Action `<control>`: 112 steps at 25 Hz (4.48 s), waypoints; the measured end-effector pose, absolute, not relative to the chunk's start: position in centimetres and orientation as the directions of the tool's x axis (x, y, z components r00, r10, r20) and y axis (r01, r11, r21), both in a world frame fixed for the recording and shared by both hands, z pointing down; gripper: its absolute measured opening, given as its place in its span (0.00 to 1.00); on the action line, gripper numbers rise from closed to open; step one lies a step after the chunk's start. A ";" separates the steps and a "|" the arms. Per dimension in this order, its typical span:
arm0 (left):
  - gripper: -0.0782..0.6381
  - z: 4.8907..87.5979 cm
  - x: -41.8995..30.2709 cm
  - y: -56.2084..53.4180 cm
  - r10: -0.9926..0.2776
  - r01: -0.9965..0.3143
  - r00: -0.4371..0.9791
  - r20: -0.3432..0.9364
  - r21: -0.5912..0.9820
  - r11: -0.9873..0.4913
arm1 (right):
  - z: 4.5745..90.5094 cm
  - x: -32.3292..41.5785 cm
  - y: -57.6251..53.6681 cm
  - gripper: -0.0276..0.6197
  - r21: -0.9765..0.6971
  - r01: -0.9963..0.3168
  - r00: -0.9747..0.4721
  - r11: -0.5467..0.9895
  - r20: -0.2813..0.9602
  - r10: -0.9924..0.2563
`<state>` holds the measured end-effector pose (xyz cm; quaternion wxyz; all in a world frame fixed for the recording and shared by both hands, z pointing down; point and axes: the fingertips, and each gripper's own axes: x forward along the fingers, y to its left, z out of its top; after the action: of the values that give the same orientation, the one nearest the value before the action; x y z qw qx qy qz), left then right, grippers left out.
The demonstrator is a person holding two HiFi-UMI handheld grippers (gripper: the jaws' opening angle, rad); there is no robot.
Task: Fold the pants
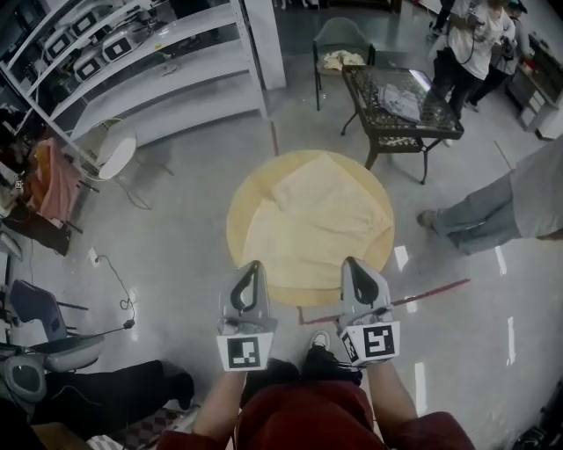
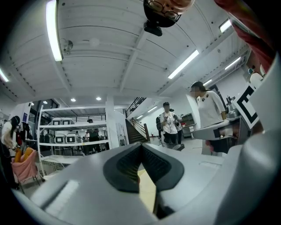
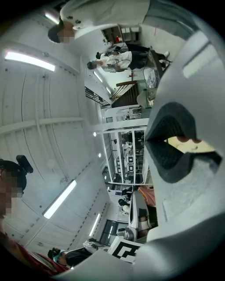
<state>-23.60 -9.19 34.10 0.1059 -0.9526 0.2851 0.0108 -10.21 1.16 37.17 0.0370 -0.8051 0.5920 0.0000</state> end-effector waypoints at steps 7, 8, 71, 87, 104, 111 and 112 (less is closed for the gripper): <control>0.12 34.8 -22.9 -13.9 -0.443 -0.451 0.893 -0.085 -0.163 -0.878 | 37.0 -10.6 -2.4 0.04 -0.024 -0.916 0.401 -0.400 -0.021 -0.916; 0.12 35.0 -22.7 -14.4 -0.425 -0.433 0.901 -0.084 -0.160 -0.887 | 37.0 -10.6 -2.7 0.04 -0.023 -0.908 0.419 -0.419 -0.016 -0.908; 0.14 69.9 -29.1 -19.6 -0.154 0.619 0.378 0.913 -0.373 -0.691 | 69.9 -10.9 2.4 0.06 0.294 -0.849 0.175 0.438 0.940 -0.292; 0.14 64.5 -27.1 -22.0 -0.177 0.546 0.528 0.831 -0.491 -0.678 | 65.4 -10.5 0.9 0.05 0.418 -0.867 0.287 0.271 0.864 -0.414; 0.14 57.0 -19.8 -27.9 -0.157 0.513 0.685 0.712 -0.623 -0.591 | 58.8 -8.1 -2.1 0.05 0.547 -0.837 0.487 0.016 0.756 -0.438; 0.14 54.5 -15.6 -28.4 -0.175 0.510 0.694 0.698 -0.648 -0.565 | 56.2 -4.5 -2.8 0.05 0.566 -0.824 0.515 -0.039 0.718 -0.468; 0.14 54.2 -14.9 -28.6 -0.181 0.508 0.693 0.698 -0.651 -0.565 | 55.9 -3.8 -3.0 0.05 0.567 -0.823 0.517 -0.045 0.712 -0.475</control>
<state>-14.89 -28.61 54.22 0.4553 -0.7995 -0.1022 -0.3783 -3.77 -2.96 55.90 -0.5142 -0.7029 0.4615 -0.1690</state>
